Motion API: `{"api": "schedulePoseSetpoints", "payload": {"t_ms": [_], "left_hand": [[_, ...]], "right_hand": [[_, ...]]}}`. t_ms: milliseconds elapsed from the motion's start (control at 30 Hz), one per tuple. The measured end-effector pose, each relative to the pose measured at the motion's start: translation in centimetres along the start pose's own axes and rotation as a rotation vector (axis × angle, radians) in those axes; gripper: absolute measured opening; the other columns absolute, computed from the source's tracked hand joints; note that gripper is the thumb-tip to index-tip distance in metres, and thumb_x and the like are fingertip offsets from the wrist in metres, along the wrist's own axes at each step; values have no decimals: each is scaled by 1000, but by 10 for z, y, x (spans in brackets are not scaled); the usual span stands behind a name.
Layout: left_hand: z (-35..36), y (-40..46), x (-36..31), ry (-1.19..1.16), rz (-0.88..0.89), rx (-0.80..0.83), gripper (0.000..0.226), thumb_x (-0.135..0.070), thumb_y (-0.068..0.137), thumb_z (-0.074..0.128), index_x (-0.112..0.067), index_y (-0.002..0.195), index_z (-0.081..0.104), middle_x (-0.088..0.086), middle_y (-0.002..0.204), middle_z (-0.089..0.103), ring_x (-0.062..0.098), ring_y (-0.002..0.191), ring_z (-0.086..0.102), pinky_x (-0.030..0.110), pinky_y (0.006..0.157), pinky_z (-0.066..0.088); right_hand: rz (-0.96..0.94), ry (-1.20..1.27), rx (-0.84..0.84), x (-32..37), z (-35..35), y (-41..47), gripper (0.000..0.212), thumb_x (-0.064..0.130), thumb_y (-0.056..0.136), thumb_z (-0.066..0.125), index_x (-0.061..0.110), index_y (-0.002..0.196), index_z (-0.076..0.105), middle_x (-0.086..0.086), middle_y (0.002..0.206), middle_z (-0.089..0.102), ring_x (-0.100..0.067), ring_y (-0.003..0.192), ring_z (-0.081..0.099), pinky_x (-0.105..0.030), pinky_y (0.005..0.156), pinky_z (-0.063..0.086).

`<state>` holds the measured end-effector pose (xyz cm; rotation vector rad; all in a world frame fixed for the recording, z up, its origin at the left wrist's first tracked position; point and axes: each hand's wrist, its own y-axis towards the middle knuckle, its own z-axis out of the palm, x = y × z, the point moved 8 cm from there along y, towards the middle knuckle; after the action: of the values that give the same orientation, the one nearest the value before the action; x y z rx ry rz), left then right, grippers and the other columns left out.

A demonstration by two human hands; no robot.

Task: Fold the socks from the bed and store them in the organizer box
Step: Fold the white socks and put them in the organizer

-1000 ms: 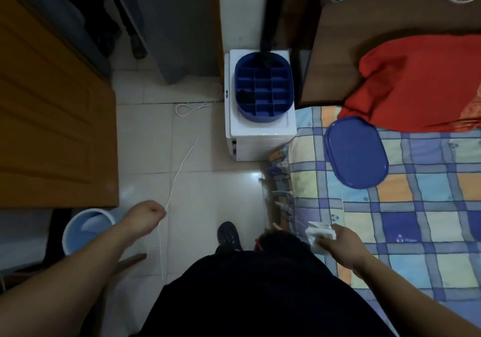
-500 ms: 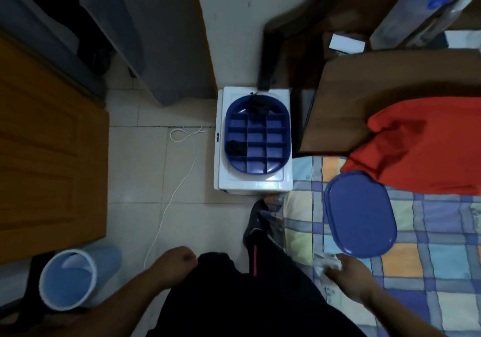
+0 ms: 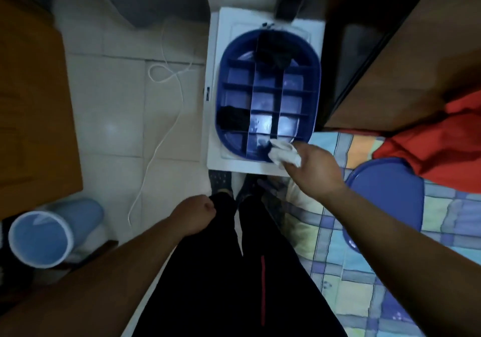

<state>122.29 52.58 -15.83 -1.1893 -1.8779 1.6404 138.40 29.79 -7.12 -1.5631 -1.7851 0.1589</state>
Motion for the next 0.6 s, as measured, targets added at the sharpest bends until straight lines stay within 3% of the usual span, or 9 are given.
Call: {"api": "schedulePoseSetpoints", "payload": {"t_ms": [100,200,267,333,433,500,600], "left_hand": [[-16,28,-6,-184,-42,-133,23,-29,93,50,-17,102,67,4,105,67,23,100,61,28,82,44],[-62,45,-23,-439,4,-430,43,-39,97,49,-16,133,53,5,138,55,15,118,52,26,98,37],[-90,54,-43,-557,97,-535,54,-45,98,44,-19,144,40,1,148,44,5,118,45,23,98,32],[-113,66,-62,-590,196,-582,60,-48,98,40,-20,150,29,0,154,35,8,130,41,25,107,31],[-138,83,-87,-539,318,-610,55,-45,100,32,-20,149,31,0,150,42,16,133,44,35,112,35],[-145,93,-96,-548,369,-625,45,-41,102,28,-21,139,43,-6,128,58,14,115,55,31,99,44],[-146,108,-95,-631,344,-659,38,-37,104,26,-19,122,54,-10,102,61,11,97,58,22,82,40]], "right_hand": [[-127,-16,-48,20,20,29,11,15,88,62,7,81,64,1,76,61,-23,81,60,-18,60,29],[-123,-100,-20,16,45,50,27,33,93,52,10,92,66,-9,87,64,-31,88,60,-32,67,41],[-129,-163,-10,16,55,56,31,36,93,51,11,100,68,-9,94,66,-32,94,59,-38,73,51],[-149,-211,-43,19,59,59,23,30,92,60,10,99,70,-10,93,65,-33,93,59,-40,69,53],[-208,-303,-82,23,61,64,19,20,85,66,8,99,71,-11,93,66,-37,89,59,-36,61,50],[-222,-324,-80,23,62,66,23,18,82,66,7,102,71,-12,96,66,-38,89,59,-37,60,50],[-242,-340,-106,23,63,67,23,17,81,66,7,101,71,-13,95,66,-39,86,59,-41,59,53]]}}
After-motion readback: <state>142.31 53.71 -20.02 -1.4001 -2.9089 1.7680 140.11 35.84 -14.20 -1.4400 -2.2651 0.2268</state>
